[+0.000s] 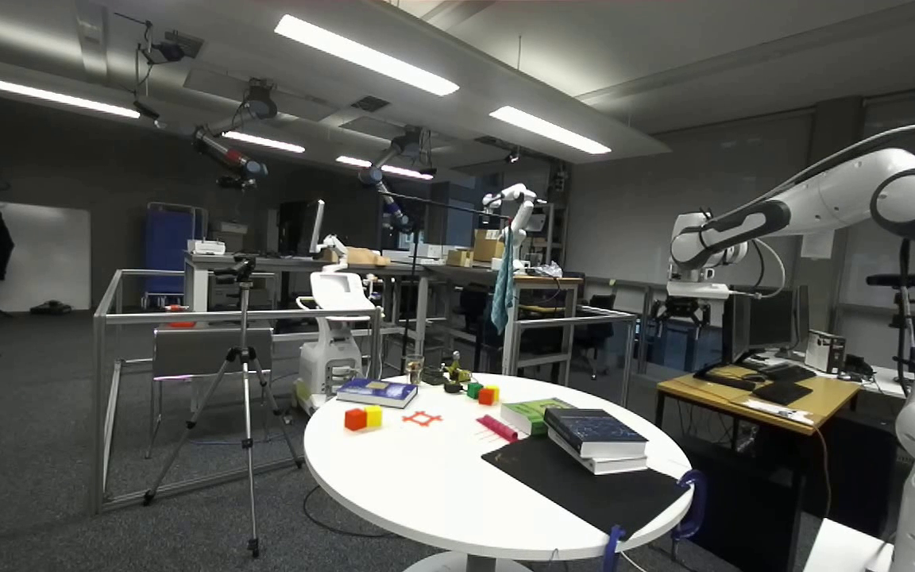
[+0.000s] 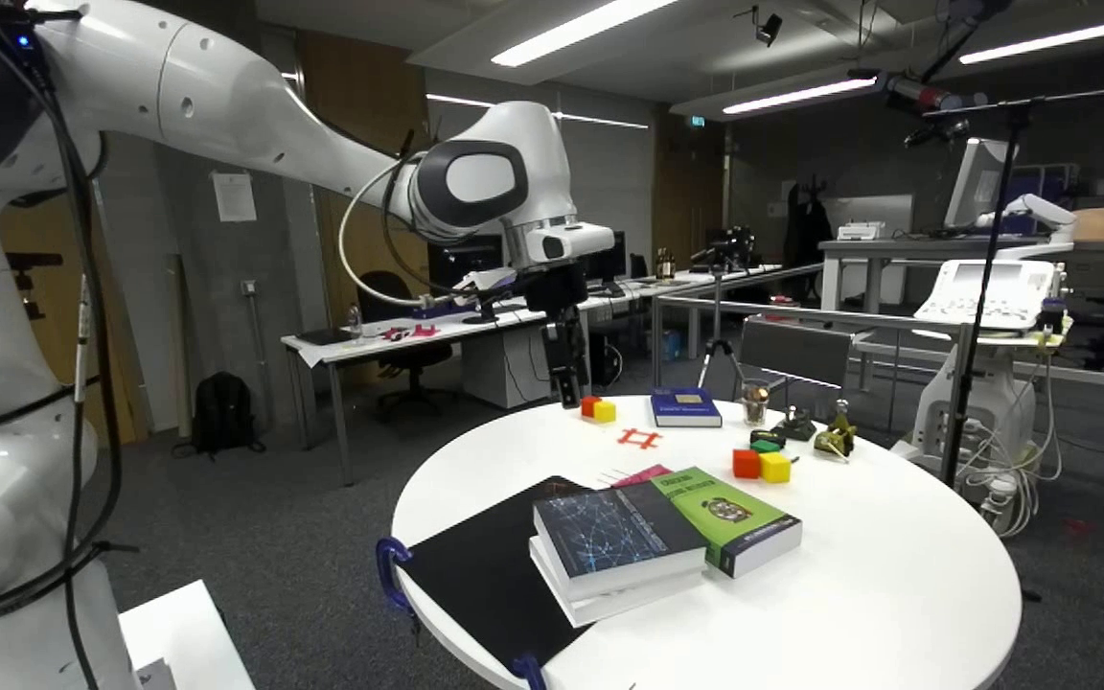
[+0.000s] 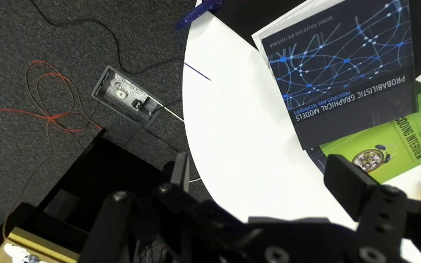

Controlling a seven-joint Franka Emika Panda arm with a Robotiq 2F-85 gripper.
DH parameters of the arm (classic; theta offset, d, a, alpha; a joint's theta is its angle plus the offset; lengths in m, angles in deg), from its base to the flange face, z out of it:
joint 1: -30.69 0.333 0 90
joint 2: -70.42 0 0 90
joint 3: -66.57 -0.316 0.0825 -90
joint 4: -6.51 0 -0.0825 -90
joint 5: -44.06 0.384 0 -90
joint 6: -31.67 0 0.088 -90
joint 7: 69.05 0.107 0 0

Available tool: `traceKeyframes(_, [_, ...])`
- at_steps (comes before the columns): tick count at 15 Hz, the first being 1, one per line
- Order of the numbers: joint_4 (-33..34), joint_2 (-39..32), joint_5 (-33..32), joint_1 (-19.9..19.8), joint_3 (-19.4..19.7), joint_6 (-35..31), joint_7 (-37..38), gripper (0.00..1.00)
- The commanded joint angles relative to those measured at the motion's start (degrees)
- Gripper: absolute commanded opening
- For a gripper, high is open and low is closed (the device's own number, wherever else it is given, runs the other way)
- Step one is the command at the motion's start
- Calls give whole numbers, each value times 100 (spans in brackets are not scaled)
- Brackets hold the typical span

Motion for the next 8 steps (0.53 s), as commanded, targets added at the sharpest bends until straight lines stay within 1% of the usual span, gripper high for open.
traceKeyframes(1, [603,-642,96,42,197,43,406,100])
traceKeyframes(5, [873,-1185,91,71,370,-49,665,100])
traceKeyframes(8, [998,-1551,70,72,485,-94,717,100])
